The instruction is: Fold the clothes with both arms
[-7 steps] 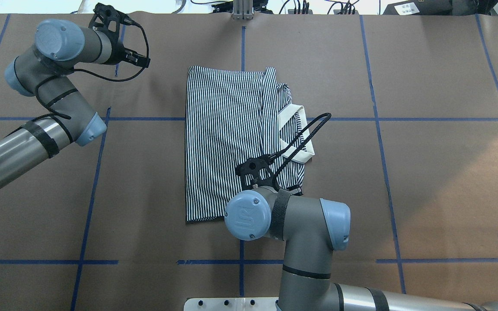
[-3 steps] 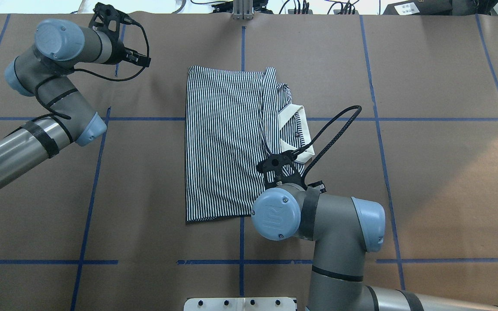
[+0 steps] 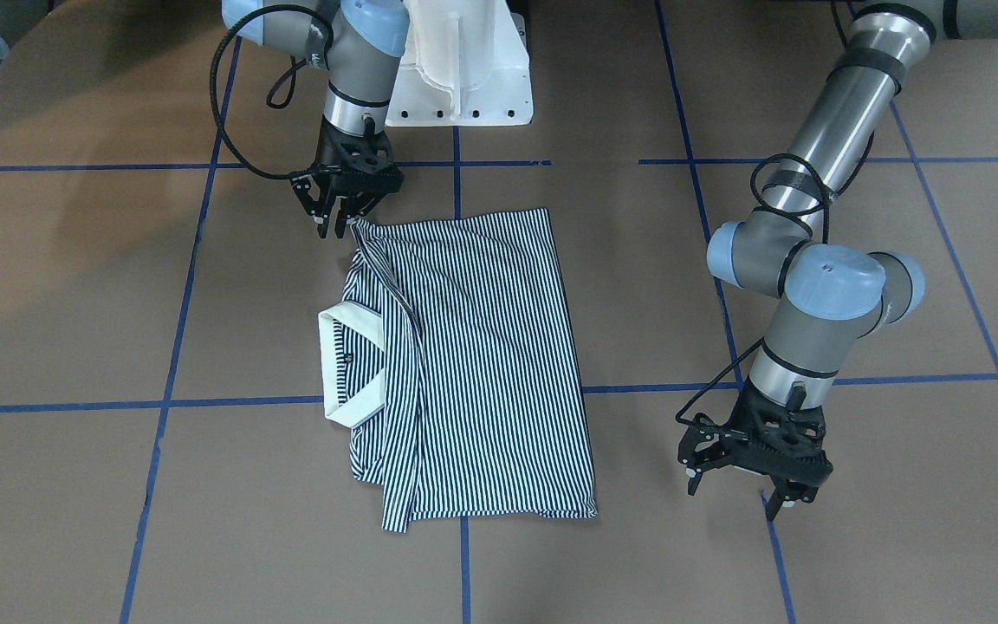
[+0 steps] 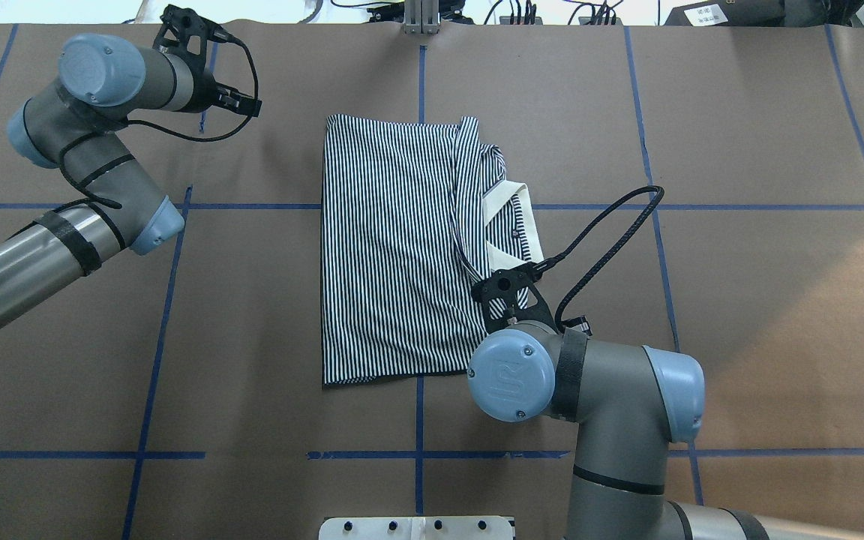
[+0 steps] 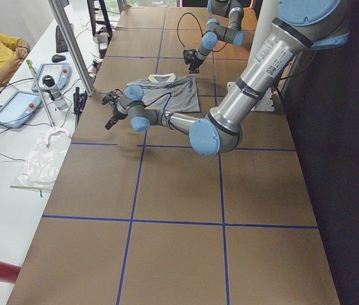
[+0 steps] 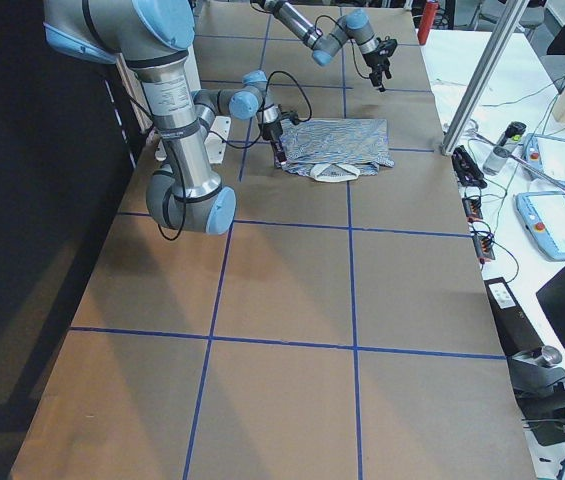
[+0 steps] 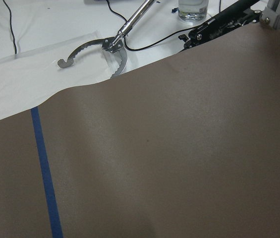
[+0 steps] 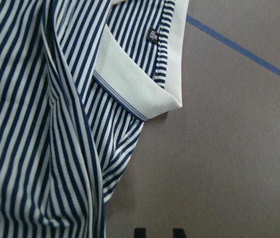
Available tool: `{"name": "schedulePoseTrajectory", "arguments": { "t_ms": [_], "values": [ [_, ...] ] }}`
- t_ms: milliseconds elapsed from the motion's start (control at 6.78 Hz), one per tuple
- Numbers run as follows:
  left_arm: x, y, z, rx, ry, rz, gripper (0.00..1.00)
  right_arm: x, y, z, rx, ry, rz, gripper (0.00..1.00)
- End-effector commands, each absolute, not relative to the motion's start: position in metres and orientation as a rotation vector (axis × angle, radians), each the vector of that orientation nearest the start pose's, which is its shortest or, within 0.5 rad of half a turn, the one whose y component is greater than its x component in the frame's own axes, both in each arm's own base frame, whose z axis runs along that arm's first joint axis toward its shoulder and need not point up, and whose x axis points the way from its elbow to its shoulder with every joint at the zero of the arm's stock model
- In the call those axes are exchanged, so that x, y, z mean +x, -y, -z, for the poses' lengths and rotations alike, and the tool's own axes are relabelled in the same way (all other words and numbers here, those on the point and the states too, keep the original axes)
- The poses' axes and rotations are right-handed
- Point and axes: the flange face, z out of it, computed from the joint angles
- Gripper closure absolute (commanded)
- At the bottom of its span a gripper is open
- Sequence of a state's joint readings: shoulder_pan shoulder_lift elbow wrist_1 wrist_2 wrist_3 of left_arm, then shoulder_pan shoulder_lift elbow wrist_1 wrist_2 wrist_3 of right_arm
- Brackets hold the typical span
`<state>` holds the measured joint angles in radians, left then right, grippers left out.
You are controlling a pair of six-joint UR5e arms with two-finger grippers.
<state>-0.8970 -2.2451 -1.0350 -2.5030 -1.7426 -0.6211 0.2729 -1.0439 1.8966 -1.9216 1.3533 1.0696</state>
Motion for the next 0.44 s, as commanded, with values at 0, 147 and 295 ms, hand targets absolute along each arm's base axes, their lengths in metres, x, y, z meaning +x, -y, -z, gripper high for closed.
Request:
{"name": "schedulePoseTrajectory", "arguments": {
  "t_ms": [0,147,295],
  "values": [
    [0.403,0.686,-0.401,0.756,-0.769,-0.143,0.0,-0.542,0.315,-0.25,0.412,0.469,0.152,0.65],
    [0.401,0.684,-0.409,0.748,-0.764,-0.142,0.0,-0.544,0.323,-0.241,0.427,0.55,0.134,0.65],
    [0.402,0.683,-0.409,0.756,-0.77,-0.144,0.0,-0.539,0.335,-0.235,0.401,0.577,0.123,0.65]
  ]
}}
